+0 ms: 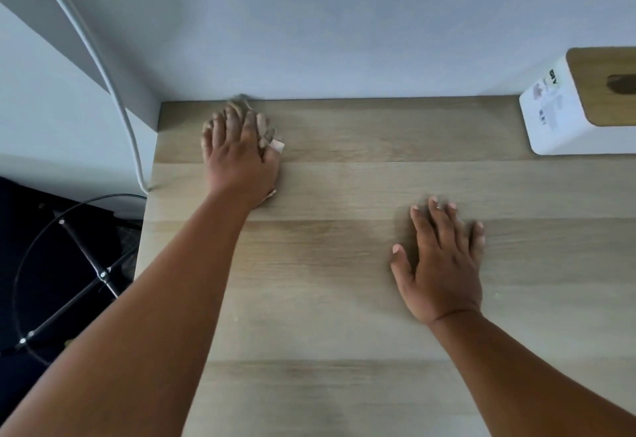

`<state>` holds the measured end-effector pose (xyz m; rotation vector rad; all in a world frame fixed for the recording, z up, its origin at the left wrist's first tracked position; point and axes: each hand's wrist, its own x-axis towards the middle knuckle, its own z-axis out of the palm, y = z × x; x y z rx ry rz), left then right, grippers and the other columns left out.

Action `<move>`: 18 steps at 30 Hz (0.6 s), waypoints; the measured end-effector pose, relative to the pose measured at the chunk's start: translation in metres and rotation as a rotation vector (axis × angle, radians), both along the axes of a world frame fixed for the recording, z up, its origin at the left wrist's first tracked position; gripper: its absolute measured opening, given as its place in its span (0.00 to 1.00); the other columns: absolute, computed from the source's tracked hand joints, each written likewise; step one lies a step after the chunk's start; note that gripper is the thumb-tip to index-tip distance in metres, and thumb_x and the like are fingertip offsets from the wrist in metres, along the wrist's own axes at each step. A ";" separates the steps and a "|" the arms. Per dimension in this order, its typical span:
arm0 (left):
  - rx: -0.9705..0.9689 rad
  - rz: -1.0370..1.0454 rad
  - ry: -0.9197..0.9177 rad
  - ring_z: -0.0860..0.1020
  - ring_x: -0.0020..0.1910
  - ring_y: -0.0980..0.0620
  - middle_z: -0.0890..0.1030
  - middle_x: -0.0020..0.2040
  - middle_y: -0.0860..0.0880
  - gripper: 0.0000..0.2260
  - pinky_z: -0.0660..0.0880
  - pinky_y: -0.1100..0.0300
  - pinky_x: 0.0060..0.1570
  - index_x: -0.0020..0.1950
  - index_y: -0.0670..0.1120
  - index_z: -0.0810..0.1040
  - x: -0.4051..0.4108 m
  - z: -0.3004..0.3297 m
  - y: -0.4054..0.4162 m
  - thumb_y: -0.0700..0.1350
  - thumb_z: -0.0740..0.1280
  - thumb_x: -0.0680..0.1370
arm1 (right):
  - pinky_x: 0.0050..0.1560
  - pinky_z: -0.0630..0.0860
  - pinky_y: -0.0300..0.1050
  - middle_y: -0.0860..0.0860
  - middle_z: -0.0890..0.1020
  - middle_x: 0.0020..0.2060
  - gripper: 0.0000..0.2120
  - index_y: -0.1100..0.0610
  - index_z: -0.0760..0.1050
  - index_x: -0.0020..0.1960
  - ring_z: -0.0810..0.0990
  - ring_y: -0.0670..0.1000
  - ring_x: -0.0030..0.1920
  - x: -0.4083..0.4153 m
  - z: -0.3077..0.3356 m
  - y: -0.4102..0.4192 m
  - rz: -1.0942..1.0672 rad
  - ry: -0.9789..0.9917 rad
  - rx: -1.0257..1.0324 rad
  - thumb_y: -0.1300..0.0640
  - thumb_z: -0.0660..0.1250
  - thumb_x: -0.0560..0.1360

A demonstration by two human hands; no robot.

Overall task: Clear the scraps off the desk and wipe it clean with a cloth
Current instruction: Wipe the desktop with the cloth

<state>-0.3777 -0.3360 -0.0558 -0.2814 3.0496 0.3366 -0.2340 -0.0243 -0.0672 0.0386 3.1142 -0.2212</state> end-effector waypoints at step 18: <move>-0.023 -0.134 0.005 0.51 0.84 0.45 0.55 0.84 0.44 0.33 0.48 0.45 0.82 0.83 0.49 0.60 0.082 0.002 -0.052 0.63 0.53 0.80 | 0.78 0.47 0.71 0.56 0.61 0.81 0.34 0.54 0.65 0.79 0.53 0.60 0.82 0.000 0.000 -0.001 0.010 0.001 -0.003 0.39 0.55 0.76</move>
